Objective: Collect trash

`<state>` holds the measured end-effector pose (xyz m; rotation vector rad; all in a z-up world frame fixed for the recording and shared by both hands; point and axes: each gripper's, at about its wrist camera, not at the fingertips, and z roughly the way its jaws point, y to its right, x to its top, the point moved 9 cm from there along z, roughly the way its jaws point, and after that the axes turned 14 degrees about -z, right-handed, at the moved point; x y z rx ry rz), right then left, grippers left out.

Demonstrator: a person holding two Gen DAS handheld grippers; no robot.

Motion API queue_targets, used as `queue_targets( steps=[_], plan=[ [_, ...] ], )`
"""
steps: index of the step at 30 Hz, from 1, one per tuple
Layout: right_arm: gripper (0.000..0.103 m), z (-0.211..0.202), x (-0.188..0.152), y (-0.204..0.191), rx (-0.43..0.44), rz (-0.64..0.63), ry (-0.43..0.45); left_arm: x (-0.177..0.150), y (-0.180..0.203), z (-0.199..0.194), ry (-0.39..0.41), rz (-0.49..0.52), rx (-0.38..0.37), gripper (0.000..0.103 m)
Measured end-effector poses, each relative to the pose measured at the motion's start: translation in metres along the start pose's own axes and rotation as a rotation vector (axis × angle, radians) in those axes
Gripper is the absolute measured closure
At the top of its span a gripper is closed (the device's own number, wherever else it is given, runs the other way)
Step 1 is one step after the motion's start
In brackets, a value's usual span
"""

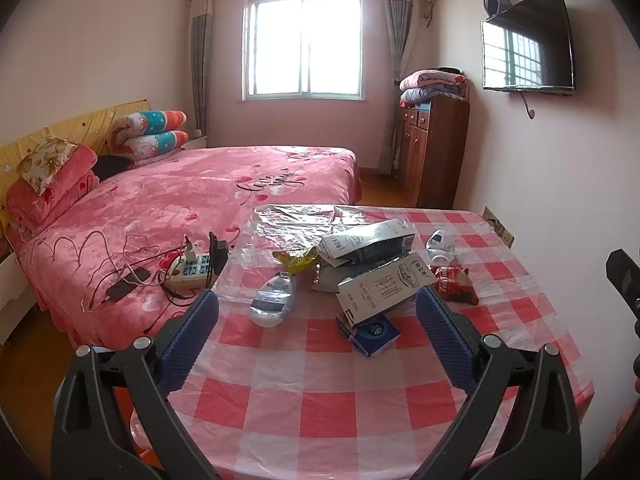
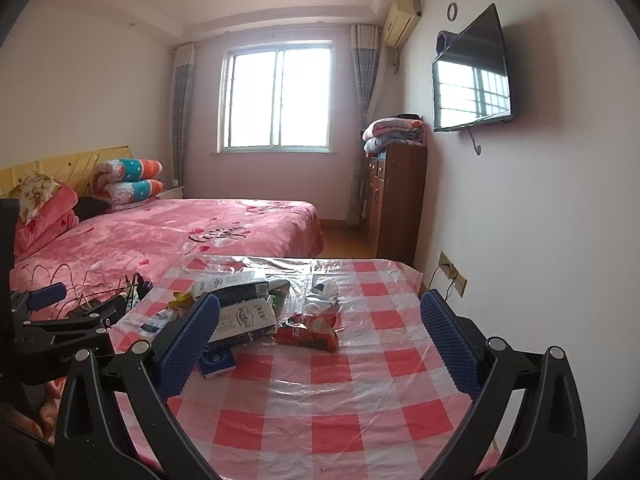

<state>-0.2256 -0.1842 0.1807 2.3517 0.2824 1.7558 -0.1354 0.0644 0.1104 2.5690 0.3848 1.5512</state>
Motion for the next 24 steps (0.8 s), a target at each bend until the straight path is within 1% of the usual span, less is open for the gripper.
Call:
queue_targets(
  steps=[4,12,24],
  plan=[
    [0.004,0.0,-0.001,0.005,-0.011,0.012,-0.006,0.002,0.002,-0.003,0.008,0.002,-0.001,0.004],
    [0.004,0.004,-0.006,0.004,0.011,0.031,-0.027,0.001,0.001,-0.007,0.008,0.002,0.002,0.004],
    [0.004,0.006,-0.011,0.002,0.021,0.035,-0.037,-0.005,0.001,0.0,-0.018,0.009,0.009,0.004]
  ],
)
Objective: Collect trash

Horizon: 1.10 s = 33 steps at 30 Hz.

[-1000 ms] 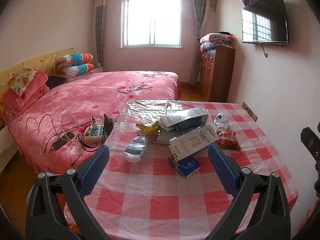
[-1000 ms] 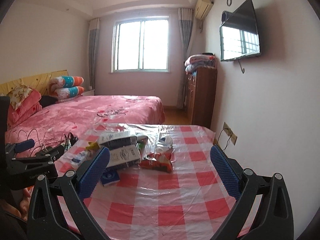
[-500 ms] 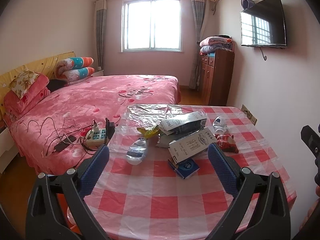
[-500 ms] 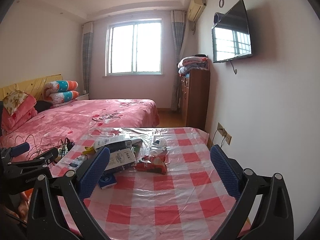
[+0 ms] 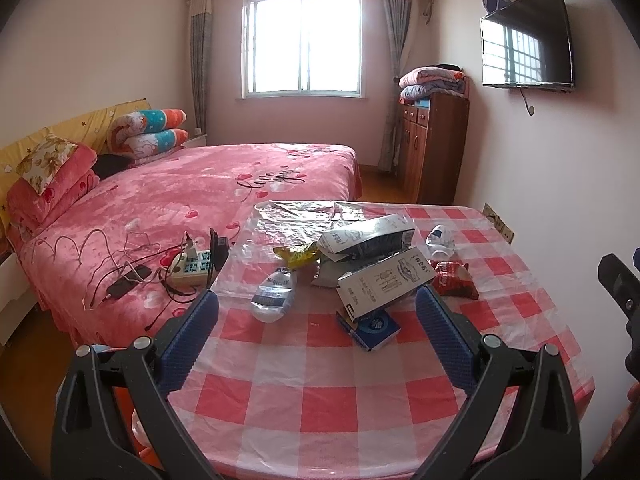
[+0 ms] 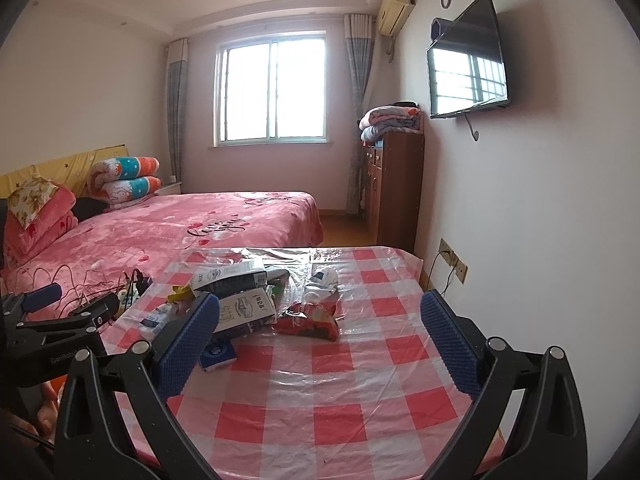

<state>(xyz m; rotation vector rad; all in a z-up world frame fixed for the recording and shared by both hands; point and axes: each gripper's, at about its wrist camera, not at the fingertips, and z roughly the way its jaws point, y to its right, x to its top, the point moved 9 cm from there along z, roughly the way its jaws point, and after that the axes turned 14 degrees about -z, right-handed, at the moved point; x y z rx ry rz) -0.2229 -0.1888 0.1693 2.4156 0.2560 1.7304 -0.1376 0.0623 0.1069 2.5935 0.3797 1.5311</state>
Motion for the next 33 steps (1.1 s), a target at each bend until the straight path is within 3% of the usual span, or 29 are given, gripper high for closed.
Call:
queue_targets(
  steps=[19,28,33],
  plan=[
    [0.004,0.045,-0.029,-0.005,0.062,0.026,-0.067,-0.02,-0.013,0.037,-0.091,-0.035,0.016,0.004],
    [0.004,0.095,-0.069,0.001,0.183,0.157,-0.202,-0.031,0.001,0.067,-0.156,0.017,-0.111,0.004],
    [0.004,0.128,-0.094,0.013,0.275,0.288,-0.297,-0.034,0.022,0.097,-0.189,0.161,-0.171,0.004]
  ],
)
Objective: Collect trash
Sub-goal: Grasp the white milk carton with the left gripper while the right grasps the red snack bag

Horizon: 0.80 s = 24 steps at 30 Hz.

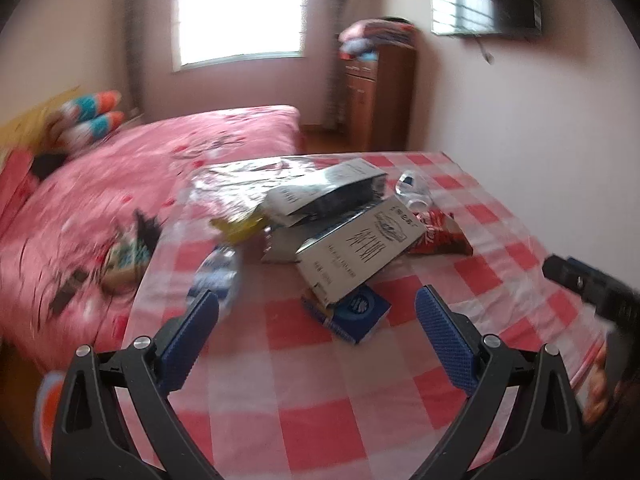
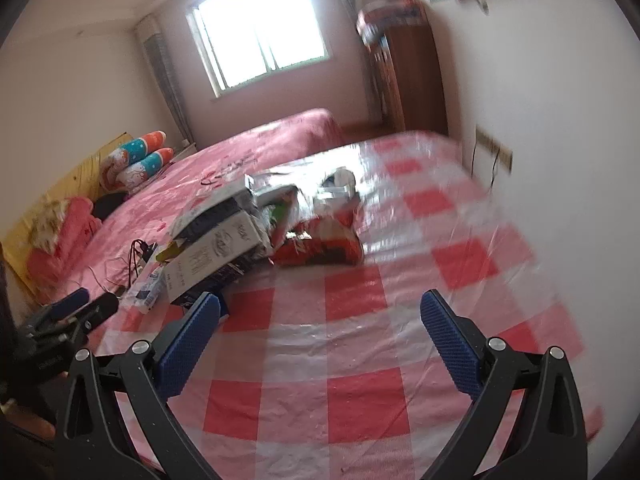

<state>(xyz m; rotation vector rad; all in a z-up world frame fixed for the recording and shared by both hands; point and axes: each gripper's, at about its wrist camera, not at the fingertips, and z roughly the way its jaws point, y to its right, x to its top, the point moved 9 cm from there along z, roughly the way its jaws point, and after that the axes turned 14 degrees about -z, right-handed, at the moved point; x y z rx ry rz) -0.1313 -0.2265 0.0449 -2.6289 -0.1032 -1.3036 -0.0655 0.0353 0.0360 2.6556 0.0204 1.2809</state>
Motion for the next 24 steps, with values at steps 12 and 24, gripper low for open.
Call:
queue_targets(
  steps=[12,24],
  plan=[
    [0.007,0.066,0.02,0.019,0.162,0.094,-0.116,0.011,0.033,0.071,-0.099,0.282,-0.016,0.004],
    [0.021,0.131,0.043,0.017,0.137,0.075,-0.184,0.016,0.052,0.113,-0.148,0.356,-0.01,0.005]
  ],
)
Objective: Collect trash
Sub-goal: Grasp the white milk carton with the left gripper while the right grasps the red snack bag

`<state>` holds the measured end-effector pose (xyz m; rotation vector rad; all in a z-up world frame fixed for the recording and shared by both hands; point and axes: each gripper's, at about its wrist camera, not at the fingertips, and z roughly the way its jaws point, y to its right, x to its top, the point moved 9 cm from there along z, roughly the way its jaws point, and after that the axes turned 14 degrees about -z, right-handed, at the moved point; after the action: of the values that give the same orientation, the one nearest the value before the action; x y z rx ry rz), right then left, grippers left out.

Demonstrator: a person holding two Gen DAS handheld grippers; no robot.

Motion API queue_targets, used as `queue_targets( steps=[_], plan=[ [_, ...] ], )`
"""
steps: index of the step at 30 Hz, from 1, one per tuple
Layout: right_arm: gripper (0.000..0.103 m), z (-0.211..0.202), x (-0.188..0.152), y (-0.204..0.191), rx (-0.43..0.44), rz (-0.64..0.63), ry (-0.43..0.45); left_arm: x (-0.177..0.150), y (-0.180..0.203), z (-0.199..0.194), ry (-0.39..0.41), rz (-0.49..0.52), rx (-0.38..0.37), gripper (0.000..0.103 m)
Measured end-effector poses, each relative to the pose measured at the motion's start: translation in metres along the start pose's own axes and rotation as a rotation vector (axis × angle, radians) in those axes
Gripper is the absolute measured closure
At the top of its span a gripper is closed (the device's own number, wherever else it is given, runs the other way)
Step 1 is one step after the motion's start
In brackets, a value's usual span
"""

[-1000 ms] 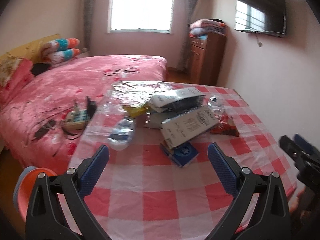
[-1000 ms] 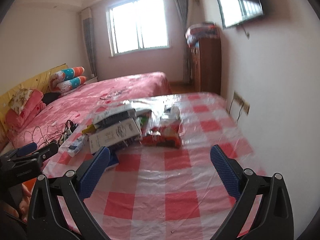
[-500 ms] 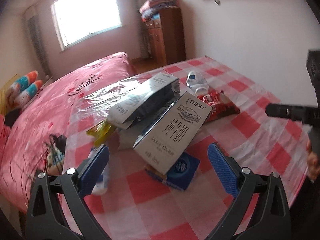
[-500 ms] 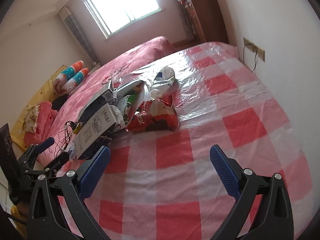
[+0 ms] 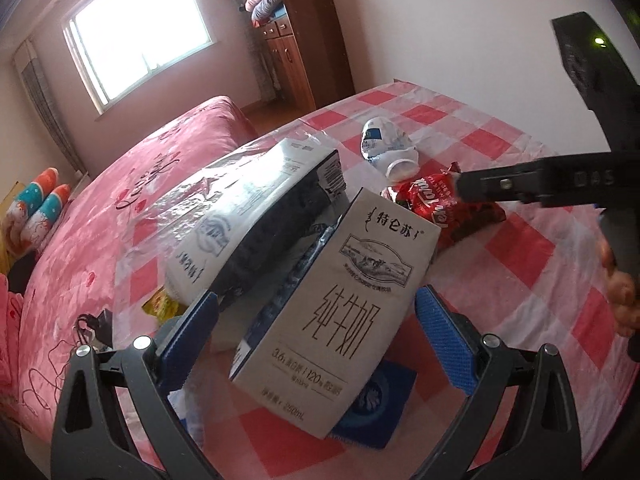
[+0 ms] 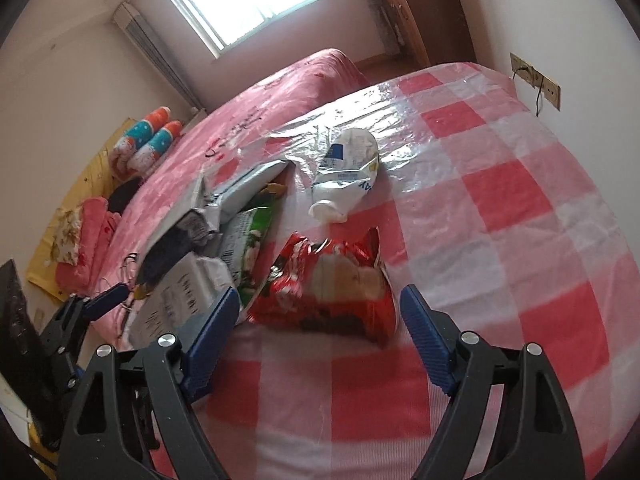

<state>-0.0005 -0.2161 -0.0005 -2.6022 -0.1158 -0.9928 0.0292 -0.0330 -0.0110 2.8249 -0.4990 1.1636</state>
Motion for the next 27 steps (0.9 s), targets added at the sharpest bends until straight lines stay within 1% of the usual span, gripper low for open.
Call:
queue_targets(
  steps=[2,4,5,6,9,11,15,19,22,27],
  plan=[
    [0.021,0.008,0.003,0.002,-0.018,-0.006,-0.008,0.001,0.003,0.004,-0.003,0.002,-0.007,0.007],
    [0.021,0.013,0.004,0.005,-0.042,-0.022,-0.008,0.0,0.006,0.007,-0.007,0.003,-0.016,0.013],
    [0.021,0.016,0.005,0.005,-0.047,-0.031,-0.009,-0.001,0.007,0.01,-0.013,0.002,-0.01,0.021],
    [0.021,0.019,0.005,0.005,-0.048,-0.034,-0.009,-0.001,0.007,0.012,-0.017,0.002,-0.004,0.023],
    [0.021,0.026,0.008,0.006,-0.058,-0.054,-0.004,-0.001,0.007,0.017,-0.019,-0.021,-0.008,0.024],
    [0.023,0.03,0.01,0.003,-0.047,-0.071,0.0,0.0,0.006,0.017,-0.014,-0.043,-0.015,0.024],
    [0.041,0.036,0.013,0.0,-0.084,-0.124,-0.001,0.0,0.006,0.013,-0.004,-0.09,-0.033,0.028],
    [0.042,0.035,0.012,-0.002,-0.075,-0.128,0.0,-0.002,0.004,0.009,-0.001,-0.134,-0.046,0.031],
    [0.044,0.033,0.01,-0.004,-0.071,-0.135,0.002,-0.005,0.0,0.004,-0.006,-0.19,-0.067,0.032],
    [0.047,0.023,0.002,-0.012,-0.078,-0.156,0.019,-0.01,-0.006,-0.007,-0.002,-0.257,-0.095,0.035]
  ],
)
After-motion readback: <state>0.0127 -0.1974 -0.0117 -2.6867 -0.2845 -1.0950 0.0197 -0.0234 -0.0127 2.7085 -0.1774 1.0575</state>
